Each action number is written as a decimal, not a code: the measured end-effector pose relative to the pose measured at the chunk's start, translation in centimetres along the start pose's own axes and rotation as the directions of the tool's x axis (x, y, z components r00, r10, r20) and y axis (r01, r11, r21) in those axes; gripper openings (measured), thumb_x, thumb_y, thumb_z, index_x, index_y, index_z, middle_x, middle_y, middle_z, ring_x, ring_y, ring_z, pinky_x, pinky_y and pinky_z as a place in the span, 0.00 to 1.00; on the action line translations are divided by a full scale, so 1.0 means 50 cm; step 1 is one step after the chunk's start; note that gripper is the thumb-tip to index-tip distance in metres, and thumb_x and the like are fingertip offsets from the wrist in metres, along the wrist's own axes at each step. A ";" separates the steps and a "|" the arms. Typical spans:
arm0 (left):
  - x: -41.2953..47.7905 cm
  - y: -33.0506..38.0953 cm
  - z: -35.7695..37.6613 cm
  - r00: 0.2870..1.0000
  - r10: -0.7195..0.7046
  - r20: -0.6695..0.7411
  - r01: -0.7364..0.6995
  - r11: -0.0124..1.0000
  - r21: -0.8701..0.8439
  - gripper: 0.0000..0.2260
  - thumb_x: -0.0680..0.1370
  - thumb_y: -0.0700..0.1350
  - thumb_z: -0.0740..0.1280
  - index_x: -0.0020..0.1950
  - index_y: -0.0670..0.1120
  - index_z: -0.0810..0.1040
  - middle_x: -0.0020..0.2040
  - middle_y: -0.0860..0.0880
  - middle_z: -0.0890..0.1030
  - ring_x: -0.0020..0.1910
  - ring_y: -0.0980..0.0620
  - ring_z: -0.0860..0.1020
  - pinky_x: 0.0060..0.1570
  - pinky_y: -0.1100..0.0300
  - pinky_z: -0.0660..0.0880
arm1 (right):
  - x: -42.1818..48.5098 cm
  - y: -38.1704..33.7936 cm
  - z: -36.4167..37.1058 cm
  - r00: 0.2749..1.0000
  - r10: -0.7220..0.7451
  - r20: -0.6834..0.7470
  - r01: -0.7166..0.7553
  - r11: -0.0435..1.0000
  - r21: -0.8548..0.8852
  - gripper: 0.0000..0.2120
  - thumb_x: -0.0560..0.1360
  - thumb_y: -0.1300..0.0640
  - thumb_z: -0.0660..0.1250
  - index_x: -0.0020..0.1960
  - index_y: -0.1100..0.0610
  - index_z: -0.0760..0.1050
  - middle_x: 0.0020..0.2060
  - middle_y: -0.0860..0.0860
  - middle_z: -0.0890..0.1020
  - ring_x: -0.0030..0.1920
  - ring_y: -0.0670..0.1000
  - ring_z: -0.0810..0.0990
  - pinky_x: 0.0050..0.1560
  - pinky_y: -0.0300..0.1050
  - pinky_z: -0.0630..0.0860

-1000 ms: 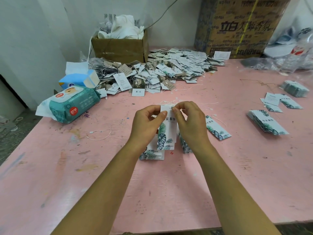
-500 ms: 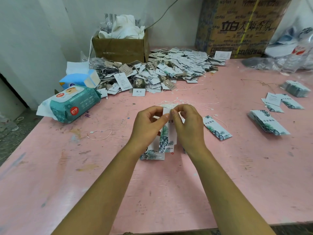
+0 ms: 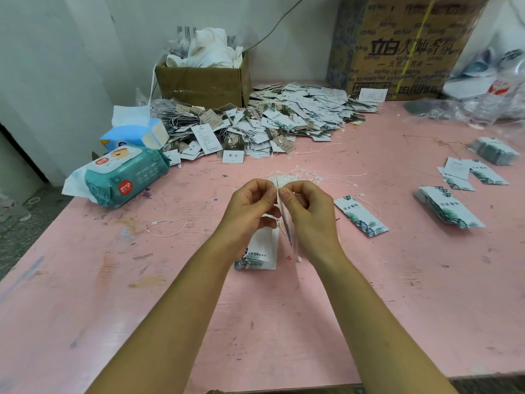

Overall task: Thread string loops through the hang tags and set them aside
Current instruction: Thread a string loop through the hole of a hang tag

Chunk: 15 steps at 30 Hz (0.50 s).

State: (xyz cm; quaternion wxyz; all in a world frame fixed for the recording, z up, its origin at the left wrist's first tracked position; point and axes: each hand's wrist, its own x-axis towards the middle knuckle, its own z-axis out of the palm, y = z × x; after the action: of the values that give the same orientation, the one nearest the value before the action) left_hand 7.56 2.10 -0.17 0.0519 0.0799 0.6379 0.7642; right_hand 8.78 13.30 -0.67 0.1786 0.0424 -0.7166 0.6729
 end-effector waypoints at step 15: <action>-0.003 -0.007 0.004 0.990 -0.013 -0.140 0.026 0.995 0.092 0.10 0.82 0.41 0.55 0.42 0.46 0.70 0.39 0.51 0.77 0.32 0.55 0.71 0.27 0.66 0.67 | 0.021 0.007 -0.038 0.967 0.022 0.255 0.051 0.960 -0.276 0.07 0.77 0.61 0.64 0.42 0.51 0.73 0.26 0.45 0.71 0.28 0.42 0.67 0.31 0.39 0.64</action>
State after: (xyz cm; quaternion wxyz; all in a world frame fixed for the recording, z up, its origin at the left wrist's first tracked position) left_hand 7.74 2.32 -0.48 0.0110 0.0223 0.6760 0.7364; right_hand 8.06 15.39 -0.61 0.0940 0.1086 -0.8214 0.5520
